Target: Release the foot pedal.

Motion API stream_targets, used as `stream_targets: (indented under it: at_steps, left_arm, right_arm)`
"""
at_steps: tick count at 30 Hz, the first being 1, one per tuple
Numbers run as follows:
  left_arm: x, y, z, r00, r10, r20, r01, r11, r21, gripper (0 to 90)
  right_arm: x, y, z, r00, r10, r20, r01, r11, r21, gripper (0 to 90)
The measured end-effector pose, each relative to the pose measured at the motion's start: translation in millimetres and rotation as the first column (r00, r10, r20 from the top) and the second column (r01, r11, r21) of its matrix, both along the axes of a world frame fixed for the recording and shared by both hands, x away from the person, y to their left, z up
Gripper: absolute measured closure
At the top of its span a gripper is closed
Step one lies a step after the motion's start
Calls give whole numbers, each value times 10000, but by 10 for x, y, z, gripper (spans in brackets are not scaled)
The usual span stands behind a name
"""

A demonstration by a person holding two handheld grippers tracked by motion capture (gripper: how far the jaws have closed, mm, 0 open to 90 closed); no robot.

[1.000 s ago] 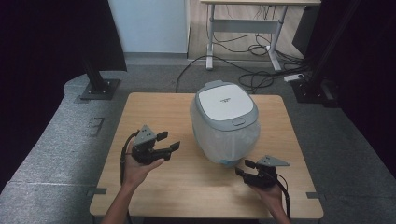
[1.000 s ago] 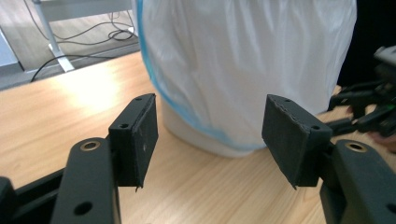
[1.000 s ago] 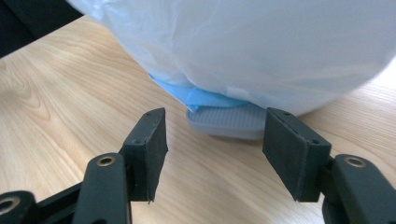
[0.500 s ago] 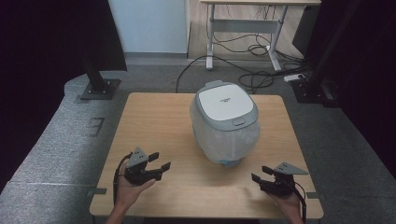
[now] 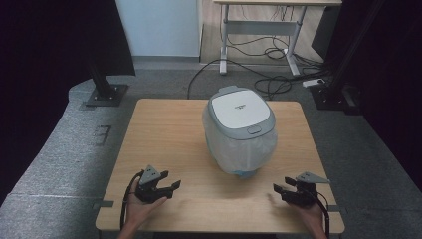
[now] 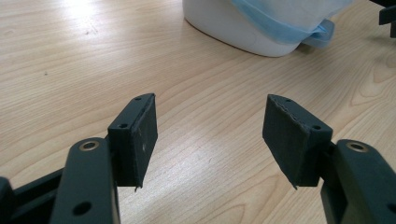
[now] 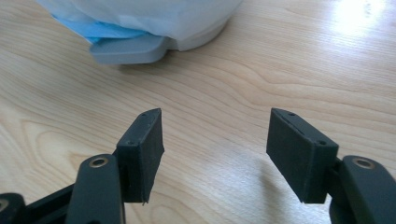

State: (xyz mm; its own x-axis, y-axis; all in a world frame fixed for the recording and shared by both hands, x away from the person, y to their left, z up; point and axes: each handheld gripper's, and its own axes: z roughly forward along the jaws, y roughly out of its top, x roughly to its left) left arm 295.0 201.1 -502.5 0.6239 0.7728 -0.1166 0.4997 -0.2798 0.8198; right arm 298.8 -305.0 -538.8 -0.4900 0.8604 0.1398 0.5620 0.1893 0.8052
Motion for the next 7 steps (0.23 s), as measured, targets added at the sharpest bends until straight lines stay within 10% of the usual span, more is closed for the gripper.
stream_targets:
  at_steps: [7]
  left_arm:
    - [14,33,-62,9993,344,108,-345,9994,75,356]
  right_arm:
    - [33,40,-29,9999,23,-98,-27,9992,-397,320]
